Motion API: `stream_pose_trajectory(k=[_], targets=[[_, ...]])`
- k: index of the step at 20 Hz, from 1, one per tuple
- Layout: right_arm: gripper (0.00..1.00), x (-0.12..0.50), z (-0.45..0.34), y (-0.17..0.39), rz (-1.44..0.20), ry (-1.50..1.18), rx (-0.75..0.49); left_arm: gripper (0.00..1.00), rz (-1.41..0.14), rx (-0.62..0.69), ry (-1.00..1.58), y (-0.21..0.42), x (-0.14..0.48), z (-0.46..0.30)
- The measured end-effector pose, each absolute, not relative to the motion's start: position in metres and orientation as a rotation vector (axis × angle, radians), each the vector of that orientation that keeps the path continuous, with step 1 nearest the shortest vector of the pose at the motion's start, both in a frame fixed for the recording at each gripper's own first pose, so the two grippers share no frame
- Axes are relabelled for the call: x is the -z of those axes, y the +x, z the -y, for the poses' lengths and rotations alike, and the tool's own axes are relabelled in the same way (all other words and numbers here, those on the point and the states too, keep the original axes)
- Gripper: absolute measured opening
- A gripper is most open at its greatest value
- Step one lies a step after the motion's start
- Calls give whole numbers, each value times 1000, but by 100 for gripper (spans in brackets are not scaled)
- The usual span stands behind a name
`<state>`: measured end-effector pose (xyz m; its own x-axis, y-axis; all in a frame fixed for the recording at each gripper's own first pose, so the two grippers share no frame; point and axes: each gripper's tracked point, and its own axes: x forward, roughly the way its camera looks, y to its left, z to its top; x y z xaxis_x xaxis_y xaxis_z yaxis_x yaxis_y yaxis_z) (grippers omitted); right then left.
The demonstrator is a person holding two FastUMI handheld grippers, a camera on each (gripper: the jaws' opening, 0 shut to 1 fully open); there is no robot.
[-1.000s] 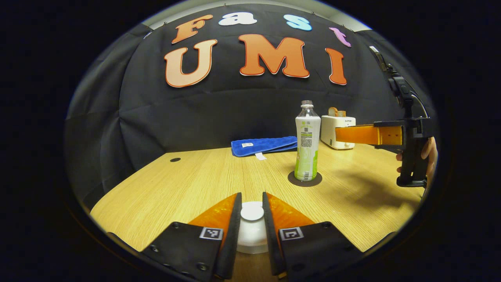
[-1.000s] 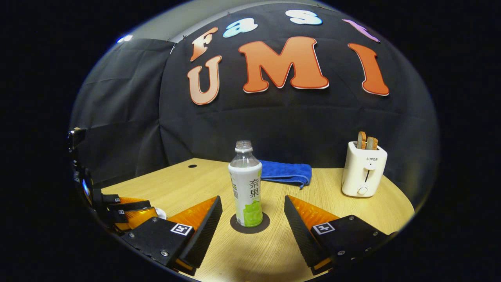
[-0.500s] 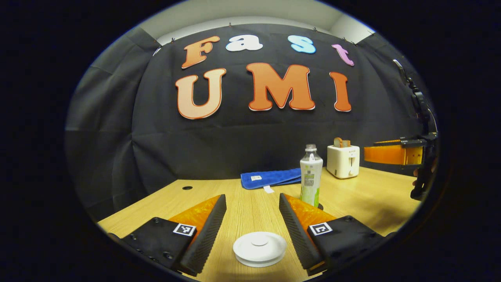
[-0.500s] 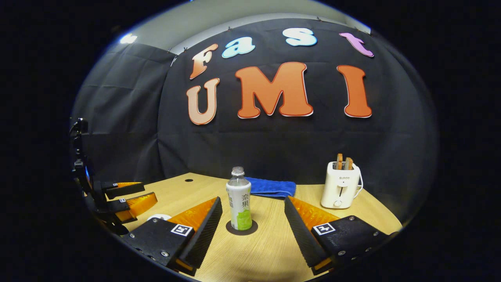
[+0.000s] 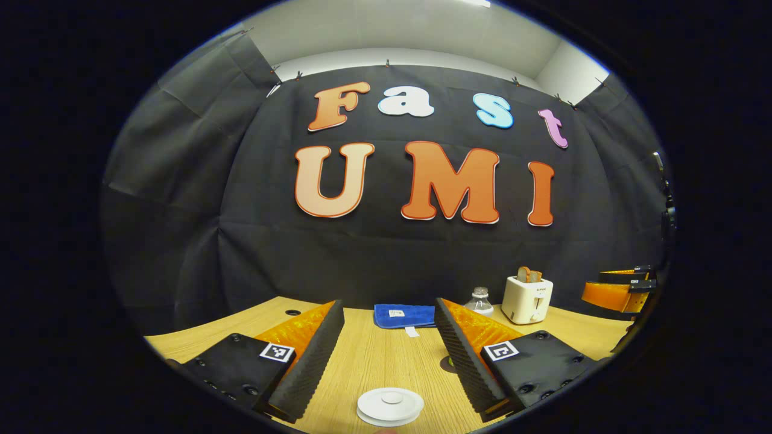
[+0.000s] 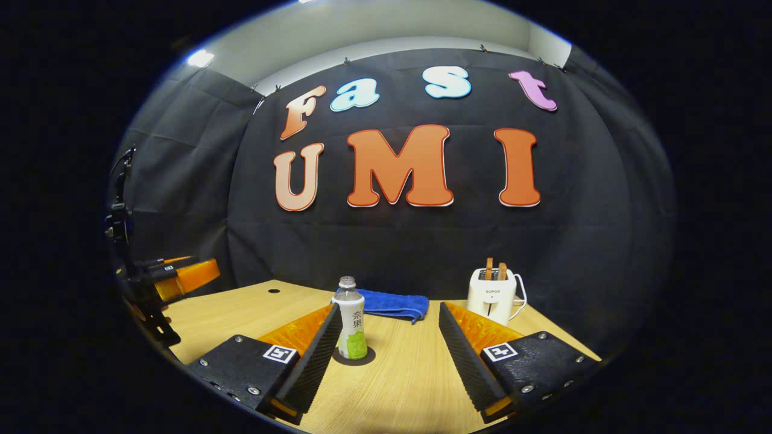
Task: Open the teacup lid with one hand, grasp the water bottle and pour water into the teacup with the other hand; after pouring, place the water bottle on the coaster and then close the teacup lid.
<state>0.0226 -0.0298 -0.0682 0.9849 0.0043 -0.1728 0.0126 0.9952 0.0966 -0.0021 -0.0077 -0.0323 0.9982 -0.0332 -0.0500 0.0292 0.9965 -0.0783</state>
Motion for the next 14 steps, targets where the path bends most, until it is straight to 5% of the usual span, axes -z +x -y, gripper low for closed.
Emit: stream_pose_trajectory(k=[14], targets=[[98,45,9,19,-113,-4,41,95,-65,-40,-9,-7,25,-6]])
